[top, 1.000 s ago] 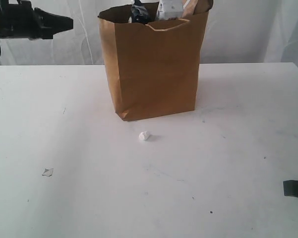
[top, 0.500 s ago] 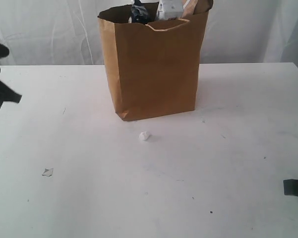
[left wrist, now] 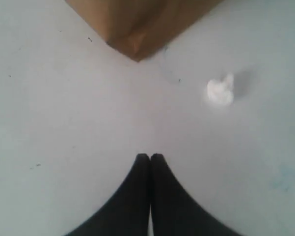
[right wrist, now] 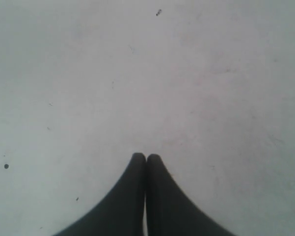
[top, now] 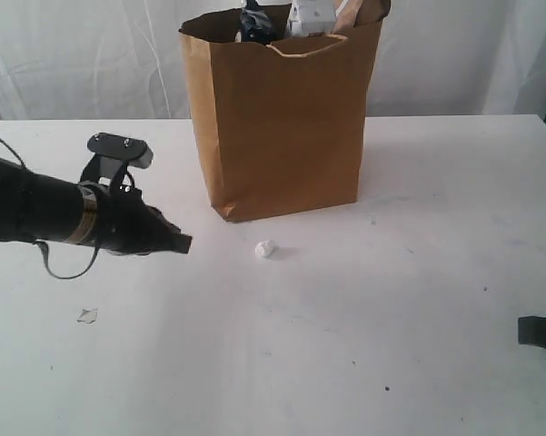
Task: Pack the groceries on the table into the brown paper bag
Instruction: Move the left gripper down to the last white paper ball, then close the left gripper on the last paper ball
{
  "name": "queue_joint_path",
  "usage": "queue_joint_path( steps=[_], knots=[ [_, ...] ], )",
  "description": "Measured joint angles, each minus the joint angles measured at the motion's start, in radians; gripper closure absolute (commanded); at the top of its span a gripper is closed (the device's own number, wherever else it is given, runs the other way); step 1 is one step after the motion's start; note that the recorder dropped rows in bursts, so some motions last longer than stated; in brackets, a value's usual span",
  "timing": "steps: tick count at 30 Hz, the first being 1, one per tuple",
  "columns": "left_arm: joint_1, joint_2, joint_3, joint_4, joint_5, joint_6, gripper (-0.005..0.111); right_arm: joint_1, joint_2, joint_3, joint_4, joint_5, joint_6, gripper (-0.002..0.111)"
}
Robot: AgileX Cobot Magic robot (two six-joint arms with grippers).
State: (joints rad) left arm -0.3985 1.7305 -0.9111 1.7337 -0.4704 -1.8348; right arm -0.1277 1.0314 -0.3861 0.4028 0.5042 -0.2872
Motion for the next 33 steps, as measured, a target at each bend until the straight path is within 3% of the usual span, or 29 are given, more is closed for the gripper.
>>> queue_joint_path(
  steps=[2, 5, 6, 8, 10, 11, 13, 15, 25, 33],
  knots=[
    [-0.016, 0.050, -0.075, 0.000, -0.038, -0.168, 0.107, 0.000, 0.000, 0.000, 0.004, -0.002, 0.000, 0.108],
    [-0.018, 0.107, -0.159, 0.000, -0.062, -0.192, 0.102, 0.000, 0.000, 0.000, 0.004, -0.002, 0.000, 0.108],
    [-0.019, 0.123, -0.193, 0.000, -0.035, -0.129, 0.096, 0.000, 0.000, 0.000, 0.004, -0.002, 0.000, 0.108],
    [-0.019, 0.146, -0.236, 0.000, -0.053, 0.059, 0.065, 0.000, 0.000, 0.000, 0.004, 0.002, 0.000, 0.108],
    [-0.019, 0.180, -0.259, -0.002, -0.177, 0.317, 0.047, 0.000, 0.000, 0.000, 0.004, 0.005, 0.000, 0.108],
    [-0.019, 0.202, -0.260, -0.002, -0.278, 0.489, 0.044, 0.000, 0.000, 0.000, 0.004, 0.006, 0.000, 0.108],
    [-0.020, 0.234, -0.260, 0.000, -0.388, 0.742, 0.043, 0.000, 0.000, 0.000, 0.004, 0.009, 0.000, 0.108],
    [-0.020, 0.267, -0.260, -0.017, -0.404, 0.901, 0.043, 0.000, 0.000, 0.000, 0.004, 0.012, 0.000, 0.108],
    [-0.020, 0.372, -0.260, -0.316, -0.375, 1.027, 0.044, 0.000, 0.000, 0.000, 0.004, 0.033, 0.000, 0.108],
    [-0.020, 0.413, -0.261, -0.352, -0.418, 1.099, 0.044, 0.000, 0.000, 0.000, 0.006, 0.033, 0.000, 0.108]
  ],
)
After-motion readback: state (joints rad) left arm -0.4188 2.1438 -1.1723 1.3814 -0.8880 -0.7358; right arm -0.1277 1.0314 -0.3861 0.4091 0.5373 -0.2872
